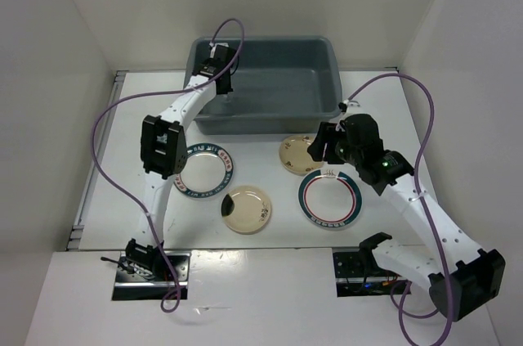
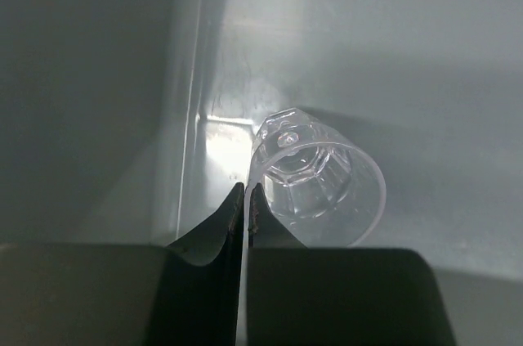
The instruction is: Place the mixed dishes into the plastic bin
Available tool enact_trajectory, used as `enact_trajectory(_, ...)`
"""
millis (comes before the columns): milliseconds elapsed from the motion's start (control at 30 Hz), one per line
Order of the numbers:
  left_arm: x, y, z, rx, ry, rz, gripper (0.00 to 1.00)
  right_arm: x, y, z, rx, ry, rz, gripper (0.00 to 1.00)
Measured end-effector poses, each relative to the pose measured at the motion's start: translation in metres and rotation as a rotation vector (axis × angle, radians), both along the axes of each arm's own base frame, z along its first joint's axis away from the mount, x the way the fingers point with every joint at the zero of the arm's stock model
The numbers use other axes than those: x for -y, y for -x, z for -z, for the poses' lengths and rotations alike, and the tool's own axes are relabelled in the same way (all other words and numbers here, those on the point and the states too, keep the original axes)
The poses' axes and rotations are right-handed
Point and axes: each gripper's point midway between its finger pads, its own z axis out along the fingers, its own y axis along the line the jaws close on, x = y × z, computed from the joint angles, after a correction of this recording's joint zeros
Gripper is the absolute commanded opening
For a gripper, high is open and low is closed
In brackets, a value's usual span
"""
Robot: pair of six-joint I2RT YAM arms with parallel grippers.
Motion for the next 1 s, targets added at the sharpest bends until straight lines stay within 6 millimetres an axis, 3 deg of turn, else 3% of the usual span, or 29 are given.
enact_trajectory(300, -0.017, -0.017, 0.012, -0.006, 0.017, -0.030, 0.04, -0.001, -0.005, 0.017, -0.054, 0.027, 0.009, 0.65)
enact_trajectory(367, -0.026, -0.021, 0.013, -0.006, 0.028, -0.040, 0.10, -0.001, -0.005, 0.017, -0.054, 0.027, 0.009, 0.65)
enact_trajectory(400, -0.029, -0.021, 0.013, -0.009, 0.029, -0.045, 0.24, -0.001, -0.006, 0.018, -0.055, 0.028, 0.009, 0.65)
enact_trajectory(500, -0.040, -0.024, 0.012, -0.006, 0.034, -0.060, 0.37, -0.002, -0.008, 0.019, -0.061, 0.031, 0.009, 0.65)
enact_trajectory(567, -0.043, -0.026, 0.008, 0.003, 0.040, -0.064, 0.41, -0.002, -0.009, 0.021, -0.068, 0.034, 0.009, 0.65)
enact_trajectory(833, -0.030, -0.032, -0.018, 0.052, 0.082, -0.023, 0.52, -0.003, -0.011, 0.026, -0.086, 0.043, 0.008, 0.69)
enact_trajectory(900, -0.024, -0.029, -0.032, 0.067, 0.106, -0.001, 0.53, -0.001, -0.013, 0.025, -0.083, 0.048, 0.018, 0.71)
enact_trajectory(1000, -0.015, -0.022, -0.070, 0.120, 0.163, 0.044, 0.53, 0.008, -0.026, 0.019, -0.069, 0.059, 0.072, 0.71)
